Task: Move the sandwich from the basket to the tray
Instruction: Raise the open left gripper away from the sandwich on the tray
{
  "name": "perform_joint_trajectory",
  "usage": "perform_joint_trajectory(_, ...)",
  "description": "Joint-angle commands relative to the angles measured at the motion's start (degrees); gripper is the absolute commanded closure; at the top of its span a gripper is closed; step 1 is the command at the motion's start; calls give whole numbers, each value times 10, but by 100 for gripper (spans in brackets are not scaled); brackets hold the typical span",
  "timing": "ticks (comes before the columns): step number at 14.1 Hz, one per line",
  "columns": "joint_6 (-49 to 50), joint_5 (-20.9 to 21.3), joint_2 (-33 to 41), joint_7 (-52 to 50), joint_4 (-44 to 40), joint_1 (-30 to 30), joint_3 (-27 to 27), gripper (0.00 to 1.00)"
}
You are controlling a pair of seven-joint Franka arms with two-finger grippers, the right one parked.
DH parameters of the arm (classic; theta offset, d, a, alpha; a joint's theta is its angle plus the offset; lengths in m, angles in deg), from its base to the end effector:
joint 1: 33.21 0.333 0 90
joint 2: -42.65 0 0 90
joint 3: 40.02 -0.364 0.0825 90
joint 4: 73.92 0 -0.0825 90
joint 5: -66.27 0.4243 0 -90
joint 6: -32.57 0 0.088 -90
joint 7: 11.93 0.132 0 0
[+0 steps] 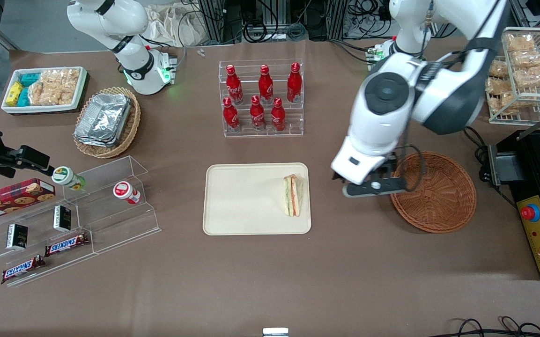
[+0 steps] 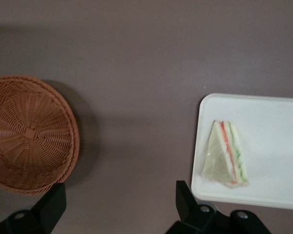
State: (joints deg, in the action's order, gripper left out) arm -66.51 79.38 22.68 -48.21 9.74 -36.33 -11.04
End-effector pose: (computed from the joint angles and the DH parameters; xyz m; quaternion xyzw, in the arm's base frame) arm 0.6354 -0.3098 0.5134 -0.9990 -0.0277 -0.0017 0.0342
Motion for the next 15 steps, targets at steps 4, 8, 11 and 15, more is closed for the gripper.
perform_joint_trajectory(4,135,-133,131,172,8,22,-85,0)
perform_joint_trajectory(8,171,-168,198,256,45,-37,-243,0)
perform_joint_trajectory(11,171,-167,225,291,61,-51,-284,0)
perform_joint_trajectory(15,176,-159,216,299,44,-52,-284,0)
